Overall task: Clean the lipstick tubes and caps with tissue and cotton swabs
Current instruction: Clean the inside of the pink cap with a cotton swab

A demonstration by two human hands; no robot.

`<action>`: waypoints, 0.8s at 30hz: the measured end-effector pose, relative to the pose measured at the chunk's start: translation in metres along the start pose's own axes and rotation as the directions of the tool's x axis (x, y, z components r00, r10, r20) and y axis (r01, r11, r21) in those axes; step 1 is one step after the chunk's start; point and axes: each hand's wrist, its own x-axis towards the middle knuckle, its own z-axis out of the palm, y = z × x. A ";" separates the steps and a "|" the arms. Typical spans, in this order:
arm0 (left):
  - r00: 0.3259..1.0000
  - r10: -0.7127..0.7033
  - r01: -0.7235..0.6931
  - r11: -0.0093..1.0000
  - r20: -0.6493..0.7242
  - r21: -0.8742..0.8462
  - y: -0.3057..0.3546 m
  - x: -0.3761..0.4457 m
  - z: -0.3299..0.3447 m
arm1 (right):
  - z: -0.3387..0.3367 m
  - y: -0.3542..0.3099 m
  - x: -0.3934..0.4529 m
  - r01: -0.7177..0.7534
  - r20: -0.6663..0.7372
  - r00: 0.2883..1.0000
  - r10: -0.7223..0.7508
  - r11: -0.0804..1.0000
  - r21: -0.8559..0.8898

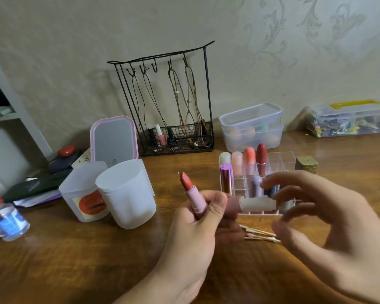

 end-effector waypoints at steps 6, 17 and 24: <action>0.999 0.016 -0.019 0.997 0.035 0.081 -0.004 -0.001 0.000 | 0.007 -0.001 0.000 0.089 -0.057 0.994 -0.096 0.989 -0.115; 0.992 -0.108 0.102 0.991 0.069 0.085 0.000 -0.002 0.000 | -0.010 0.010 0.004 0.454 0.195 0.886 -0.420 0.708 -0.541; 0.991 -0.065 0.053 0.994 0.120 0.100 -0.003 -0.004 0.001 | -0.001 0.006 -0.003 0.441 0.127 0.887 -0.444 0.732 -0.520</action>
